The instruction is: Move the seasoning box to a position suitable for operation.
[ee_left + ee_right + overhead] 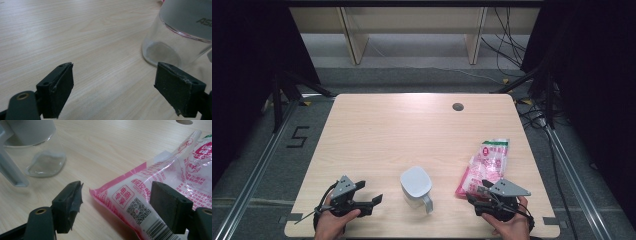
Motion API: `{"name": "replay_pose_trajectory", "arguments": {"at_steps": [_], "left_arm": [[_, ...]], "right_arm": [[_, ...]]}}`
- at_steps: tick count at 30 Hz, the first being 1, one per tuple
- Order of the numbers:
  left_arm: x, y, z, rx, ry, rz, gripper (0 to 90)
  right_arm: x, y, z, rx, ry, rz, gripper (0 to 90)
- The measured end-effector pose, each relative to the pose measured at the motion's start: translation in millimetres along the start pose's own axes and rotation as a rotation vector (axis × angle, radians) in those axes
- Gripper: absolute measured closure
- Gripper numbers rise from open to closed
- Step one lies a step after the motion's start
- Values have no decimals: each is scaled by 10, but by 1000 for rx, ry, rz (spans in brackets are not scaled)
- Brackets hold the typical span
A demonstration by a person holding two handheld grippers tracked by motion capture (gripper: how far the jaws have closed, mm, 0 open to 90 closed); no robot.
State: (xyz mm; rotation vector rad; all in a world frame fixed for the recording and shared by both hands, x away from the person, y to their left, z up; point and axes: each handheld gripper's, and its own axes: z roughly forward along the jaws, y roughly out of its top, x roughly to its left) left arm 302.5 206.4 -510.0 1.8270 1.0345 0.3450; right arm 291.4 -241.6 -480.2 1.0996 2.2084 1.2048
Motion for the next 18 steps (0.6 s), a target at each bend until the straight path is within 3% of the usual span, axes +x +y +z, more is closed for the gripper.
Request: {"name": "replay_pose_trajectory", "arguments": {"at_steps": [1,2,4,6,7,10,12,13,15,16,18], "left_arm": [[-17,2,-2,-4,0,-2,151],[-29,5,-10,1,4,7,159],[-44,9,-9,-3,-12,3,180],[-99,26,-32,7,-36,27,206],[-120,29,-39,1,-44,36,242],[-186,42,-63,-12,-70,62,334],[-199,44,-65,-17,-90,76,447],[-243,34,-75,-47,-106,77,519],[-266,35,-86,-42,-120,151,662],[-303,21,-85,-42,-125,141,709],[-331,11,-82,-56,-118,157,807]], "right_arm": [[-3,-1,0,1,0,-1,266],[22,-6,-6,13,-1,30,264],[2,-4,3,2,5,9,263],[-15,-3,2,-8,-5,-13,263],[13,-7,-5,6,0,30,263],[-2,-7,13,-6,10,8,263],[-4,-5,1,-3,0,2,263],[-16,-3,1,-8,-7,-15,263],[-2,-7,13,-5,13,4,263],[-3,-6,2,4,2,-4,263],[0,-7,11,-2,12,1,263]]}}
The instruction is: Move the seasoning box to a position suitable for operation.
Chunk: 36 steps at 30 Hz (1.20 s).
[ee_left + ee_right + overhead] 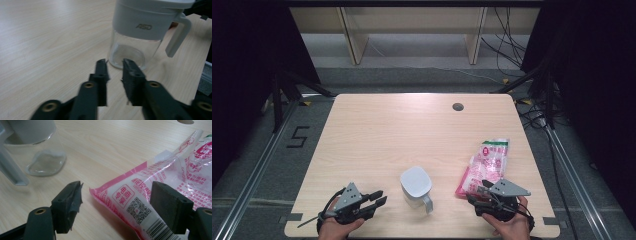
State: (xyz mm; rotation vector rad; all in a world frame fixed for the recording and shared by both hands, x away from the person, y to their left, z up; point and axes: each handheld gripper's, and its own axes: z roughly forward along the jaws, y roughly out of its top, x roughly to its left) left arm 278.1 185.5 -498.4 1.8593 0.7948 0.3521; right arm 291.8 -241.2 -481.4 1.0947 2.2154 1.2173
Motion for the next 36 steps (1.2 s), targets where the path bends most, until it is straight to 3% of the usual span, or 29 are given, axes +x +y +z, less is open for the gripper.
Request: {"name": "replay_pose_trajectory", "arguments": {"at_steps": [1,2,3,6,8,17,21,23,28,35,36], "left_arm": [[-33,-11,21,0,-24,22,844],[-33,-11,21,0,-24,22,869],[-72,-20,52,-8,-57,23,891],[-132,-25,91,-10,-79,35,892],[-229,-11,144,-6,-130,32,893],[-432,50,380,27,-204,80,893],[-462,72,444,29,-209,81,893],[-468,86,456,32,-187,99,894],[-478,106,509,34,-201,94,893],[-504,159,583,43,-186,103,893],[-498,175,575,51,-168,116,894]], "right_arm": [[0,0,-4,3,-7,1,263],[-1,0,-3,4,-8,-3,263],[0,0,-2,4,-9,-2,263],[-2,0,-1,5,-7,-3,263],[-4,-1,1,5,-10,-3,263],[-9,-5,20,3,7,-11,263],[4,-6,10,18,-4,-10,263],[4,-5,15,15,-1,-13,263],[6,-5,16,17,-1,-12,263],[-1,-5,25,22,7,-28,263],[-2,-4,24,24,5,-30,263]]}}
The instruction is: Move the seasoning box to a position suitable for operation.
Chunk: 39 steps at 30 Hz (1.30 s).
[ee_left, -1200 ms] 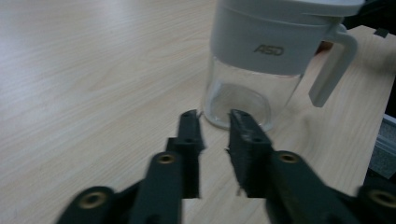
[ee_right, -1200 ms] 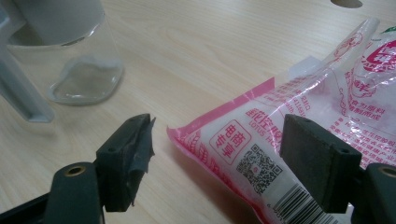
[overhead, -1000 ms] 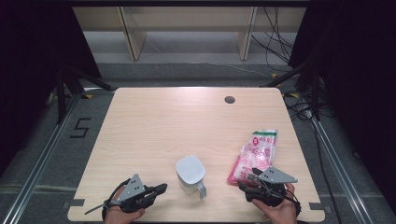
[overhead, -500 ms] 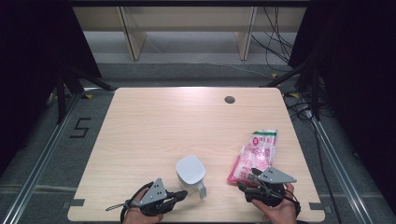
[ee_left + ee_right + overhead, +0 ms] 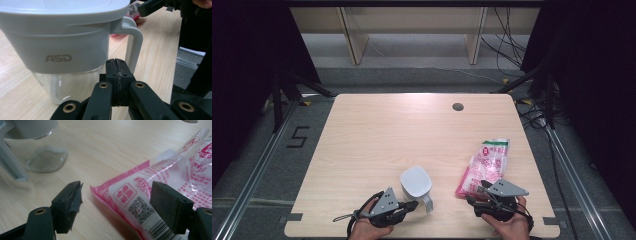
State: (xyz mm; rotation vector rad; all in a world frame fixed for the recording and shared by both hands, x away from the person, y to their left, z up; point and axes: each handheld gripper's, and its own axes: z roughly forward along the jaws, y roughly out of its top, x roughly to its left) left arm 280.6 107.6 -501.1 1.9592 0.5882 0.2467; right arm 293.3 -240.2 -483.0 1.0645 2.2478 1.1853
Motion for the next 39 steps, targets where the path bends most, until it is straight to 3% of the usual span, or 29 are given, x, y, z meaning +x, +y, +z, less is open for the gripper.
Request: {"name": "replay_pose_trajectory", "arguments": {"at_steps": [5,6,8,9,17,29,32,34,35,36,39], "left_arm": [[67,8,6,-13,19,-23,893],[86,17,-6,-2,32,-7,894],[122,27,4,6,21,-11,893],[133,30,4,4,41,-13,893],[271,55,14,1,68,-34,893],[459,89,21,0,111,-16,893],[504,87,27,-11,122,-44,893],[533,95,22,-7,128,-19,893],[560,95,29,-11,127,-43,893],[586,97,24,-9,135,-29,893],[611,96,29,-18,150,-46,893]], "right_arm": [[5,1,0,-2,3,3,263],[4,1,2,-1,3,2,263],[6,0,4,-4,-1,3,263],[5,1,1,-1,3,2,263],[6,-1,5,-3,0,0,263],[3,0,5,0,-4,1,263],[-7,-2,5,-1,5,12,263],[-11,-3,3,-2,1,14,263],[-5,-1,-6,3,-12,19,263],[-11,-2,3,0,2,14,263],[-17,2,-1,10,13,9,263]]}}
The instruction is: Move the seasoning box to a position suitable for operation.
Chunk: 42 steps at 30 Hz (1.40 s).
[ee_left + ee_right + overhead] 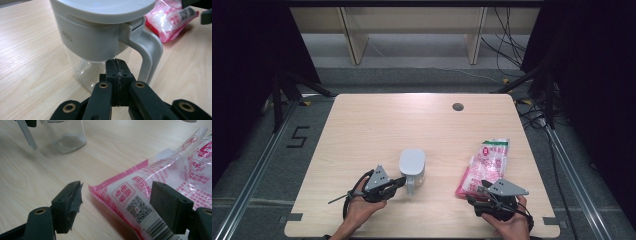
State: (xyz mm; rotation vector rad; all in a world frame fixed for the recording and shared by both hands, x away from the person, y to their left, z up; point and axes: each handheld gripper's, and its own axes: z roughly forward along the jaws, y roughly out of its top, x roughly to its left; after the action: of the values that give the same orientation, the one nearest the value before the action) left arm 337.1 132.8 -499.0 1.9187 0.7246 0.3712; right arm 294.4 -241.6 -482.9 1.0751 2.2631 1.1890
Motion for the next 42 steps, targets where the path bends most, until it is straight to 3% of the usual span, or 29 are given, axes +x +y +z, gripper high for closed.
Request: {"name": "replay_pose_trajectory", "arguments": {"at_steps": [1,3,4,12,15,20,24,28,32,36,38,42], "left_arm": [[25,1,4,-1,8,-6,893],[52,9,3,2,26,-1,893],[65,9,12,-4,22,-13,893],[165,27,43,-8,26,3,892],[207,23,66,-9,45,26,892],[252,24,50,-9,49,14,876],[298,5,-54,-29,39,-43,799],[257,9,-204,-34,10,-77,693],[126,53,-283,-48,-38,-66,639],[69,72,-225,-38,-40,-53,598],[71,70,-176,-35,-48,-36,595],[20,78,-75,-28,-48,-62,577]], "right_arm": [[6,-4,-1,-12,-26,5,263],[6,-4,-5,-11,-27,9,263],[8,-4,-6,-11,-26,9,263],[6,-3,-9,-10,-28,9,263],[4,-3,4,-10,-11,2,263],[9,-3,-10,-12,-26,9,263],[16,-4,-13,-11,-20,11,263],[14,-4,-16,-9,-21,7,263],[5,-2,3,-6,-9,1,263],[13,-4,-10,-6,-24,1,263],[-2,-2,-5,3,0,-1,263],[-1,-1,-2,5,-3,-5,263]]}}
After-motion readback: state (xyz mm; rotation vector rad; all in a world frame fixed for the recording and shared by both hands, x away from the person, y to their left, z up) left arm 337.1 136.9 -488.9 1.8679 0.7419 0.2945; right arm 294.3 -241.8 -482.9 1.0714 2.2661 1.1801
